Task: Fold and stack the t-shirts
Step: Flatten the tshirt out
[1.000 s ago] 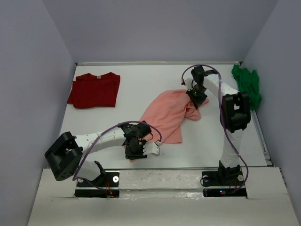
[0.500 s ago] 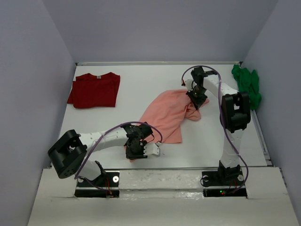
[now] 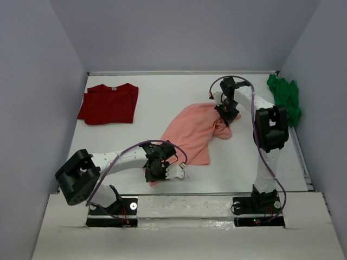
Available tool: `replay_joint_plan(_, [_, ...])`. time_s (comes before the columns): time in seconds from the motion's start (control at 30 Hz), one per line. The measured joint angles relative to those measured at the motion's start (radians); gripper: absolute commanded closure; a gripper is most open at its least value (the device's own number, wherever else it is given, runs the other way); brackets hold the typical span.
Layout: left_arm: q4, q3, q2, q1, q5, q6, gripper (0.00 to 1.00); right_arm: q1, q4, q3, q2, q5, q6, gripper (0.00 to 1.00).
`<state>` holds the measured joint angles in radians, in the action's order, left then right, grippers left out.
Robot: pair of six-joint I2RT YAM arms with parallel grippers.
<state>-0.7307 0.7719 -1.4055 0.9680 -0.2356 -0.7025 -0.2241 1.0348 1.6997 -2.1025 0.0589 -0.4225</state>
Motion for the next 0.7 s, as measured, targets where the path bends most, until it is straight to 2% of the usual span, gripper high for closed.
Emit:
replay_joint_plan(0.5, [-0.011, 0.0, 0.003, 0.0, 0.003, 0.0, 1.0, 0.0, -0.001, -0.002, 0.0, -0.004, 0.0, 1.0])
replay_joint_plan(0.7, [-0.019, 0.01, 0.065, -0.002, 0.055, 0.0, 1.0, 0.0, -0.008, -0.011, 0.0, -0.009, 0.0, 1.0])
